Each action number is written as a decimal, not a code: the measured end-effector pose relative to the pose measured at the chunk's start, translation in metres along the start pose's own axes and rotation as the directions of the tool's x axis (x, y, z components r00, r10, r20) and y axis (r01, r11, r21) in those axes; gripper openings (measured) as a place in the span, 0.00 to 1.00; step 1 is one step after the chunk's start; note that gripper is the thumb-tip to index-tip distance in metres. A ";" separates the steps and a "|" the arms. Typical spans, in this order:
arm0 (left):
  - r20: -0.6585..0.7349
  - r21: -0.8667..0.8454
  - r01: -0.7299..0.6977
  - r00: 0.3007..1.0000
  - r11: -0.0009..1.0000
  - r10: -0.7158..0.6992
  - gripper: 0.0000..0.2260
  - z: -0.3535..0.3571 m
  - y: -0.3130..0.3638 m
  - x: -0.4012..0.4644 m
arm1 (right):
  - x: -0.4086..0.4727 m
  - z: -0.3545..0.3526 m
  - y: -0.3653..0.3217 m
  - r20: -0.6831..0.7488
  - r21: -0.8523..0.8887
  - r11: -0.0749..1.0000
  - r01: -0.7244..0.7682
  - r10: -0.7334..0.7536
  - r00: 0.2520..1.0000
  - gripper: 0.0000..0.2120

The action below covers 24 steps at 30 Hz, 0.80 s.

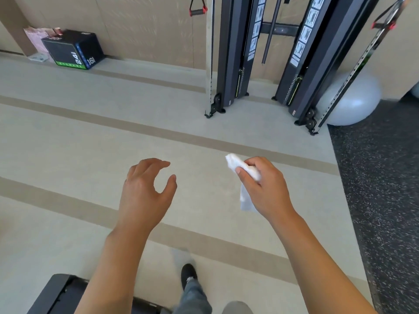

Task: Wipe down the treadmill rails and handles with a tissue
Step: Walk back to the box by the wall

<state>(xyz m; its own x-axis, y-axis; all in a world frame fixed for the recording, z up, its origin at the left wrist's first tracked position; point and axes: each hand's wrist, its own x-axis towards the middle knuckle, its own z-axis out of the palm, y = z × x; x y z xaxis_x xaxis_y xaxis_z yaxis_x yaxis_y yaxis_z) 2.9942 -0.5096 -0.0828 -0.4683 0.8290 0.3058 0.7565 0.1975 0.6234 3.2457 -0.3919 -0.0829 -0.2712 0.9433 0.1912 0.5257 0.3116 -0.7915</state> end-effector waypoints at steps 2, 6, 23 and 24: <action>0.009 -0.009 -0.001 1.000 1.000 0.001 0.14 -0.001 -0.014 0.035 | 0.034 0.020 -0.012 0.006 -0.002 1.000 -0.003 0.003 1.000 0.05; -0.014 -0.010 -0.012 1.000 1.000 0.012 0.14 -0.011 -0.050 0.100 | 0.099 0.063 -0.036 0.010 -0.003 1.000 0.026 -0.026 1.000 0.05; -0.210 0.037 0.186 0.962 0.982 -0.175 0.17 -0.043 -0.189 0.250 | 0.303 0.231 -0.100 0.199 0.037 0.985 0.170 -0.174 0.964 0.06; -0.220 0.046 0.197 0.958 0.979 -0.182 0.17 -0.041 -0.197 0.261 | 0.317 0.242 -0.101 0.212 0.039 0.983 0.179 -0.183 0.960 0.06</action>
<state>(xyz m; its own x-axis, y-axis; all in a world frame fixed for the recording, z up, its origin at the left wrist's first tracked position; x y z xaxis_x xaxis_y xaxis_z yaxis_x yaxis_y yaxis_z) 2.7044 -0.3540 -0.0957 -0.6873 0.6430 0.3379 0.6697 0.3809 0.6375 2.9119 -0.1513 -0.0827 -0.5271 0.8246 0.2054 0.4372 0.4704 -0.7665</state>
